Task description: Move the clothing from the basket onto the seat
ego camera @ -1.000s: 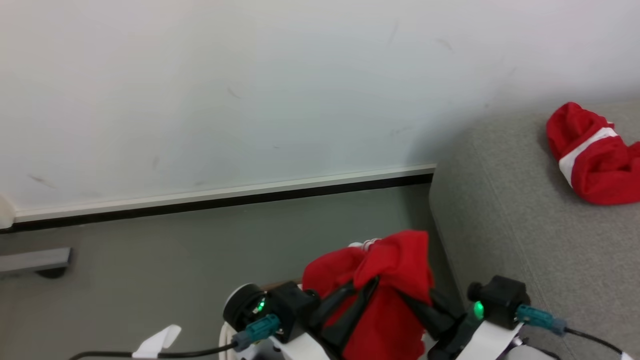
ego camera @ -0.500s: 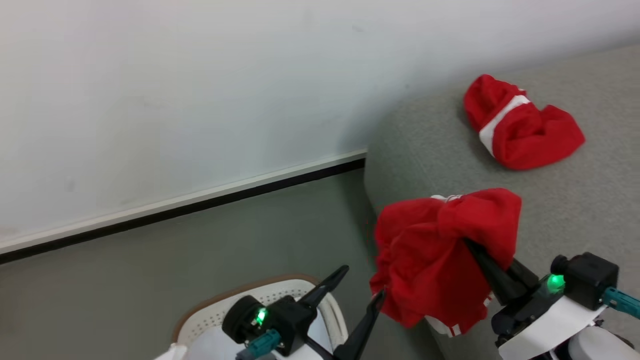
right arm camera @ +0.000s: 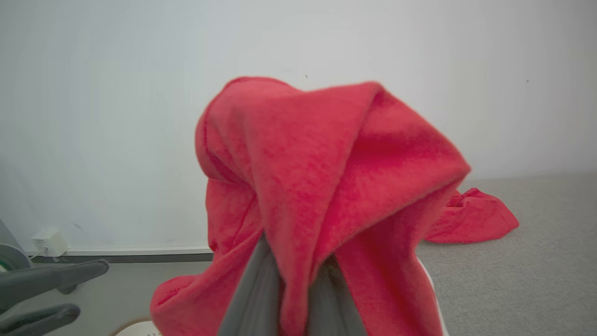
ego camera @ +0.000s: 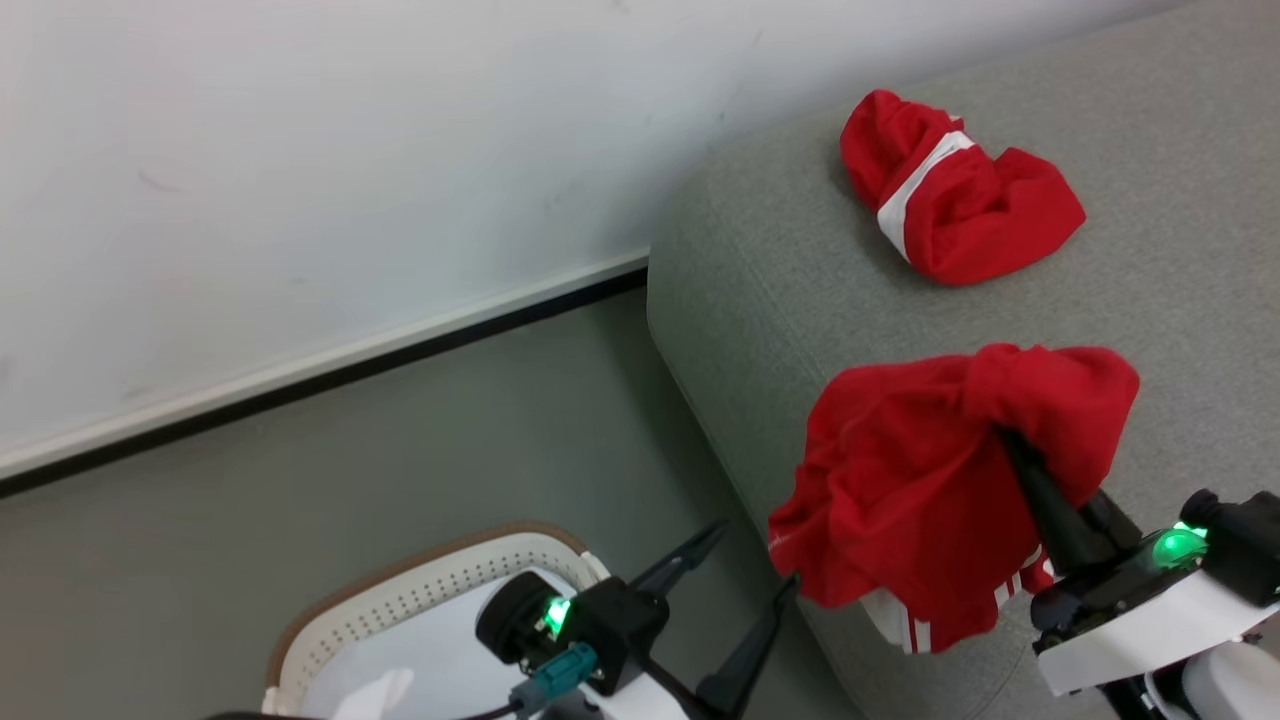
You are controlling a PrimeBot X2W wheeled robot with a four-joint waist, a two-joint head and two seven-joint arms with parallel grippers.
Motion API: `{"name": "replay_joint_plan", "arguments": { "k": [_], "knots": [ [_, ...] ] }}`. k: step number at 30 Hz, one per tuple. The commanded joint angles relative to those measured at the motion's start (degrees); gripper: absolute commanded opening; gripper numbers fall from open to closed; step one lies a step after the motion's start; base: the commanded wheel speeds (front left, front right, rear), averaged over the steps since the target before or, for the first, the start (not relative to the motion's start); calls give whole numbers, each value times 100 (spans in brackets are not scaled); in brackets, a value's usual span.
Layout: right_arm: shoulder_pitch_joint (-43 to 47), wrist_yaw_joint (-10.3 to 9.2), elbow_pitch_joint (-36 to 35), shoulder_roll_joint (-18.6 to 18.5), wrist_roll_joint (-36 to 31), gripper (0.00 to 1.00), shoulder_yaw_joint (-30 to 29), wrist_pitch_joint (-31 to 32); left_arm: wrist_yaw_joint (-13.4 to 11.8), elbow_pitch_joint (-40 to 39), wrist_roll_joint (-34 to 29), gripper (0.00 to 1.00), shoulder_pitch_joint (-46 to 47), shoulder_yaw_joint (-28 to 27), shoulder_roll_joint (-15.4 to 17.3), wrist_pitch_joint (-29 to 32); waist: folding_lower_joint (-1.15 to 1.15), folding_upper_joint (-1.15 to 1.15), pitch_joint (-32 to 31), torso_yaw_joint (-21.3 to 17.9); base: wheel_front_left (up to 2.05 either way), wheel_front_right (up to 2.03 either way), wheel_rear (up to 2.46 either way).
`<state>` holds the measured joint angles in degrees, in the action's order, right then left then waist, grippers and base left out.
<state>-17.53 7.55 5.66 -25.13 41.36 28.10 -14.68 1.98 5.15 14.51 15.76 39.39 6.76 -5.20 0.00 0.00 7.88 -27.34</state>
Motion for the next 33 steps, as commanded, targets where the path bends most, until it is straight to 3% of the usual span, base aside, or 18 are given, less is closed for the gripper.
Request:
{"name": "replay_joint_plan", "arguments": {
  "k": [1,6,11,18,24,29,33],
  "knots": [
    [-73,-13,47,25,-42,0,-99,-24,0,1,-77,100,104,-20,58,-14,0,0,166,73,0,0,0],
    [-599,-13,425,351,-209,0,-824,-49,-41,-80,-252,100,521,-93,120,56,0,0,792,321,0,0,0],
    [-1686,-13,922,521,-486,0,-1663,-59,-12,-197,-421,100,1133,-191,187,162,0,0,1592,666,0,0,0],
    [-3778,-13,1993,106,-845,0,-2983,185,-85,-268,-573,100,1798,-397,228,119,0,0,2484,1215,0,0,0],
    [-5337,-13,3098,-523,-1636,0,-4010,427,-156,-235,-568,100,1904,-469,223,-12,0,0,2931,1670,0,0,0],
    [-5792,-13,4094,-810,-2213,0,-4613,501,-272,-230,-502,100,1755,-479,193,-92,0,0,3126,1953,0,0,0],
    [-5571,-13,4971,-694,-2550,0,-5058,398,-379,-255,-440,100,1641,-526,233,-116,0,0,3234,2031,0,0,0]
  ]
}}
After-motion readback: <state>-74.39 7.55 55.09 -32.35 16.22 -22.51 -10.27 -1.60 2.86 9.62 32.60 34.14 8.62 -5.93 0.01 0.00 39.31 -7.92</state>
